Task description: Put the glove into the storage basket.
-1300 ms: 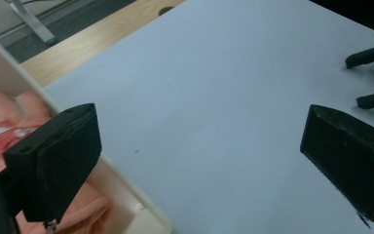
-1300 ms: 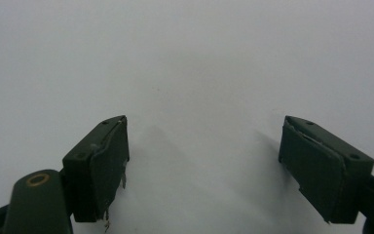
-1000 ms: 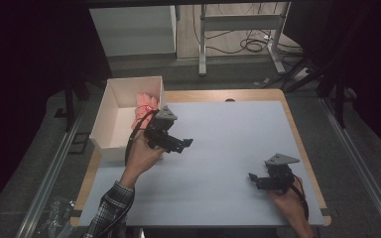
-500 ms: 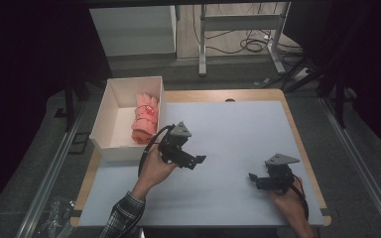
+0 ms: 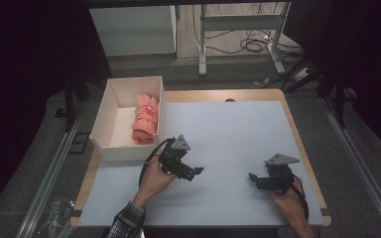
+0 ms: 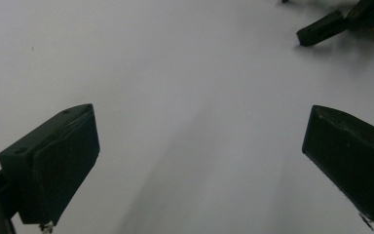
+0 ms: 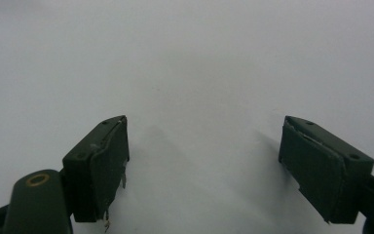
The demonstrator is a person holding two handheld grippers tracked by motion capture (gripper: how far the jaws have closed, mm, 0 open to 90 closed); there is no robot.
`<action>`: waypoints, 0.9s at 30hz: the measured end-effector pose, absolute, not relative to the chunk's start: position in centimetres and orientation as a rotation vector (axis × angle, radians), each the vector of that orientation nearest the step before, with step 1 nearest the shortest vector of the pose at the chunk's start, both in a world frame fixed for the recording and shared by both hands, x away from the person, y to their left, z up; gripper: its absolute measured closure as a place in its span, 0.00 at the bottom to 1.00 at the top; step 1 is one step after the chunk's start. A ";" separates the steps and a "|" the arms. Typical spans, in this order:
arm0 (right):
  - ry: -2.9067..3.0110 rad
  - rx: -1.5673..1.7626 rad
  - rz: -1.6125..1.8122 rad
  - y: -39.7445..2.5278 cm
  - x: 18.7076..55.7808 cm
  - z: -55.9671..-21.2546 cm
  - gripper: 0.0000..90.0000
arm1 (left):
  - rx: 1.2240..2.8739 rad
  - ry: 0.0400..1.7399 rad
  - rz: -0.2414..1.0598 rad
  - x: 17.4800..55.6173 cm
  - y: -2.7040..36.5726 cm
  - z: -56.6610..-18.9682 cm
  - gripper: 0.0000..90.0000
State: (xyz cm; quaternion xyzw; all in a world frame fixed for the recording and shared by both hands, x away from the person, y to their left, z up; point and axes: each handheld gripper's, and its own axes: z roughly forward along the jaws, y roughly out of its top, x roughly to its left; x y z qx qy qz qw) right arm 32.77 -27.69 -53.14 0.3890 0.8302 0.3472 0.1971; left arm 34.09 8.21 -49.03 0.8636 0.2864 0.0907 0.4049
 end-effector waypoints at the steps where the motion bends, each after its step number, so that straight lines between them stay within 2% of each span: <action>1: 2.324 1.089 0.972 -27.7 32.8 -53.1 0.21 | 2.187 0.725 0.229 34.1 8.3 -49.3 0.01; 19: 2.324 1.089 0.972 -27.7 32.8 -53.1 0.21 | 2.251 0.778 0.231 33.6 8.7 -54.4 0.00; 27: 2.324 1.088 0.972 -27.7 32.8 -53.2 0.21 | 2.266 0.772 0.266 33.4 8.6 -54.7 0.00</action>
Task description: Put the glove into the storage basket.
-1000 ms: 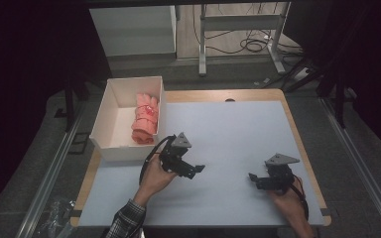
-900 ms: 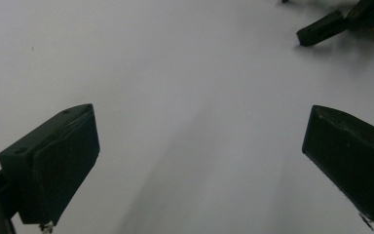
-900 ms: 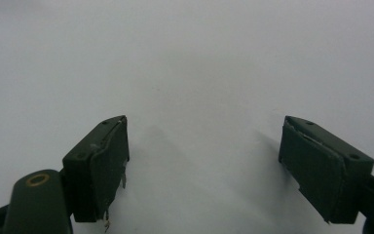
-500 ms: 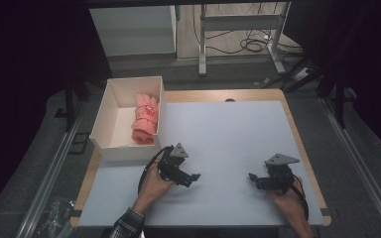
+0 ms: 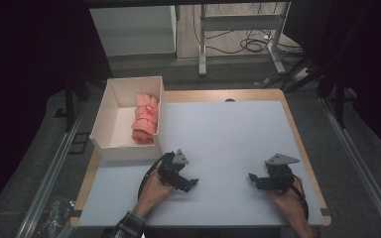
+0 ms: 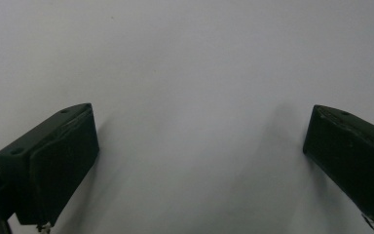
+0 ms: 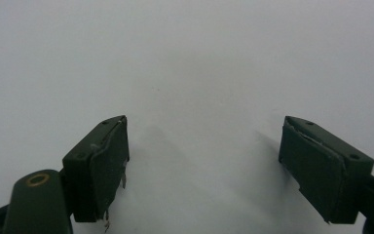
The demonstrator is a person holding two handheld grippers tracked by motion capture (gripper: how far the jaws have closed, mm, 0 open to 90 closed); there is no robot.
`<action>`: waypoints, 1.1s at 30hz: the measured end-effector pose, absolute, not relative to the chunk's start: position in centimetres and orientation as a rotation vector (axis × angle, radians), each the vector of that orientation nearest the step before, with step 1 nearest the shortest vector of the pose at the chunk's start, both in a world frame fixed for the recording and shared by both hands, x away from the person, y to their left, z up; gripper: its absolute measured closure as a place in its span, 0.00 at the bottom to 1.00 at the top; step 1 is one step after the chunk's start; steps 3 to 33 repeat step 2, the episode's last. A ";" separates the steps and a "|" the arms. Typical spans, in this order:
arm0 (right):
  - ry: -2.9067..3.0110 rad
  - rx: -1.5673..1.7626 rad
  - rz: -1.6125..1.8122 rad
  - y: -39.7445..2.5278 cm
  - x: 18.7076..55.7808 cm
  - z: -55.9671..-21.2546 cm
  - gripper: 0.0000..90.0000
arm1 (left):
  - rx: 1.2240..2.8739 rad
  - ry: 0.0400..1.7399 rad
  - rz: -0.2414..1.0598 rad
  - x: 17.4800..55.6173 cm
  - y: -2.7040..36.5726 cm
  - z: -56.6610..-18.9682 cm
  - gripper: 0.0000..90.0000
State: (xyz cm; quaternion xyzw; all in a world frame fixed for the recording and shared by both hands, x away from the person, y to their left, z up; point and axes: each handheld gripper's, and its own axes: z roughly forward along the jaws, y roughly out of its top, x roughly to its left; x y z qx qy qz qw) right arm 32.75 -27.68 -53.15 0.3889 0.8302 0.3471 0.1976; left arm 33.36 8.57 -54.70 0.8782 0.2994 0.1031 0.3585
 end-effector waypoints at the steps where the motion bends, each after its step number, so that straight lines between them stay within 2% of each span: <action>1: 2.324 1.088 0.973 -27.7 32.8 -53.2 0.21 | 2.266 0.772 0.268 33.4 8.6 -54.7 0.00; 33: 2.323 1.089 0.972 -27.7 32.8 -53.2 0.21 | 2.265 0.772 0.267 33.4 8.6 -54.7 0.00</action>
